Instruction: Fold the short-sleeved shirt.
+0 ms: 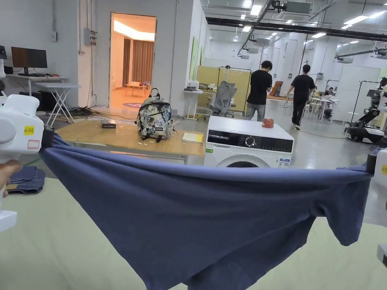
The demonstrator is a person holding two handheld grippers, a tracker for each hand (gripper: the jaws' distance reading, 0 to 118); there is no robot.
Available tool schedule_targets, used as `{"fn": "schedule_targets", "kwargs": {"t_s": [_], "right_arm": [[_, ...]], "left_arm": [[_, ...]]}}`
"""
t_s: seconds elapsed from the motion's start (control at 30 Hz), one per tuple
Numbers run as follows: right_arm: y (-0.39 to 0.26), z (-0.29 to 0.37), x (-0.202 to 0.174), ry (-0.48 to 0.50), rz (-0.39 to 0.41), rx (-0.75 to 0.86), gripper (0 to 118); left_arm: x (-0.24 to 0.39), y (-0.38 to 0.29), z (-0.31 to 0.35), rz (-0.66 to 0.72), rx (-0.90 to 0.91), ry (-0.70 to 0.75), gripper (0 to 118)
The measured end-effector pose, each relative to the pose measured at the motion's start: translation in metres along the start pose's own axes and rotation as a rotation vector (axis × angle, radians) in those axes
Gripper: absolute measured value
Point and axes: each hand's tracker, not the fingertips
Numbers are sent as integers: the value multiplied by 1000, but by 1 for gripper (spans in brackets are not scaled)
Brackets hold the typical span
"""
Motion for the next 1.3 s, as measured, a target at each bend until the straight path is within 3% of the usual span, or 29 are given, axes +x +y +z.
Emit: {"fn": "schedule_targets", "kwargs": {"t_s": [0.23, 0.43, 0.87, 1.17, 1.27, 1.3], "right_arm": [[-95, 5, -1, 0, 31, -121, 2], [-182, 50, 6, 15, 146, -206, 3], [-322, 168, 35, 9, 143, -391, 2], [-377, 180, 51, 11, 120, -492, 3], [-385, 183, 51, 23, 123, -468, 8], [-385, 184, 50, 21, 146, -452, 12]], "left_arm": [[4, -96, -5, -2, -92, -32, 0], [-13, -195, 23, 14, -184, -43, 0], [-3, -356, 150, 73, -354, -15, 0], [-14, -403, 151, 131, -445, -21, 0], [-11, -400, 147, 83, -443, -15, 1], [-10, -397, 148, 71, -435, -11, 7]]}}
